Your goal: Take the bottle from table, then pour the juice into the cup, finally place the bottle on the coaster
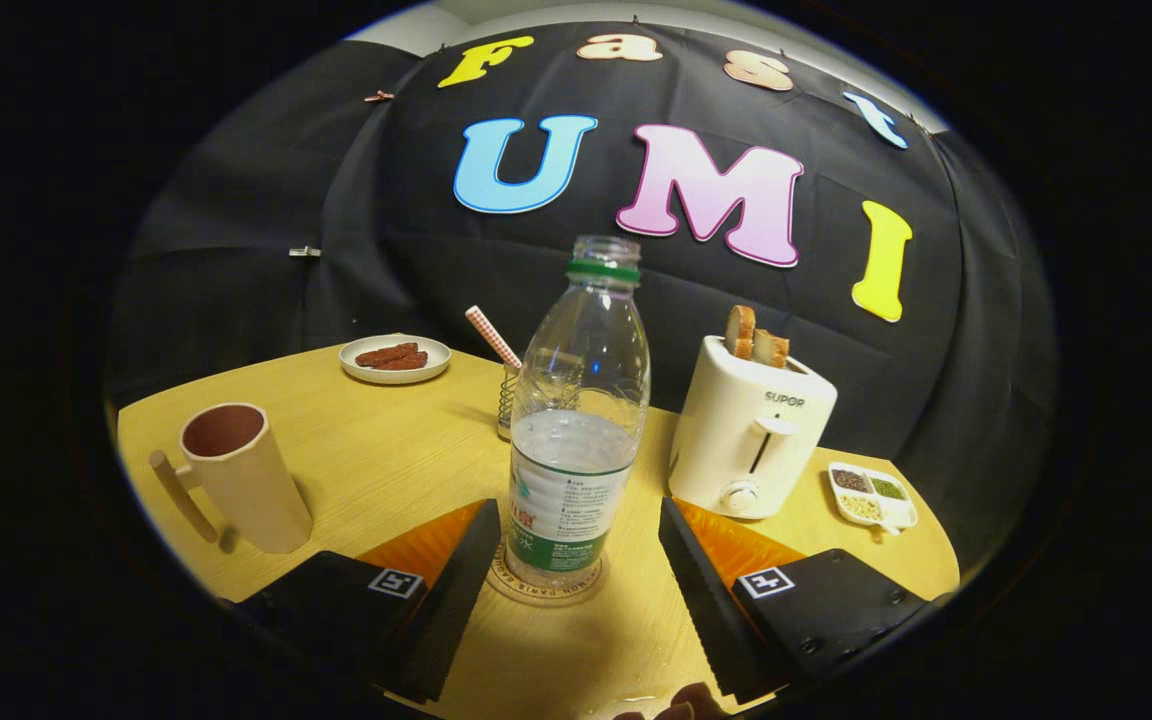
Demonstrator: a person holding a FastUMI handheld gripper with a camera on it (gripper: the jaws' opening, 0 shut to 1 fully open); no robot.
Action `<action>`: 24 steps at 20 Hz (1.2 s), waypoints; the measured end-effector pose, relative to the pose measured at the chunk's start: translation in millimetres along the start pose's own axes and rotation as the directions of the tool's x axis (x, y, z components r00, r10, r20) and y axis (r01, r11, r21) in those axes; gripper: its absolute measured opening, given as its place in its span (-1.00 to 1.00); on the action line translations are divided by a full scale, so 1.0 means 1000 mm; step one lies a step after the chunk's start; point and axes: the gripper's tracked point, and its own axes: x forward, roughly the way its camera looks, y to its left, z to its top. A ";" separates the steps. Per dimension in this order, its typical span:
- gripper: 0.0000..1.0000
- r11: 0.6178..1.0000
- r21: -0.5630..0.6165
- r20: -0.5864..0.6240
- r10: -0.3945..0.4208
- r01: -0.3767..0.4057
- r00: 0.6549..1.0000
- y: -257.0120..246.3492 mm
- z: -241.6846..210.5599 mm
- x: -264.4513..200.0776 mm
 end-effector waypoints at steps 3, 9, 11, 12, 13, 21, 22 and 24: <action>0.95 1.000 0.008 0.007 -0.027 0.027 1.000 -0.011 0.014 -0.026; 0.95 0.998 -0.024 0.033 -0.055 0.056 0.998 -0.027 0.059 -0.084; 0.95 0.997 -0.040 0.050 -0.057 0.059 0.997 -0.031 0.081 -0.102; 0.95 0.997 -0.049 0.060 -0.061 0.064 0.996 -0.033 0.091 -0.111; 0.95 0.996 -0.056 0.070 -0.068 0.072 0.995 -0.036 0.102 -0.120; 0.94 0.988 -0.036 0.119 -0.144 0.149 0.982 -0.035 0.162 -0.191; 0.95 0.987 -0.024 0.123 -0.154 0.158 0.980 -0.032 0.168 -0.198; 0.95 0.987 0.010 0.125 -0.159 0.159 0.979 -0.025 0.175 -0.211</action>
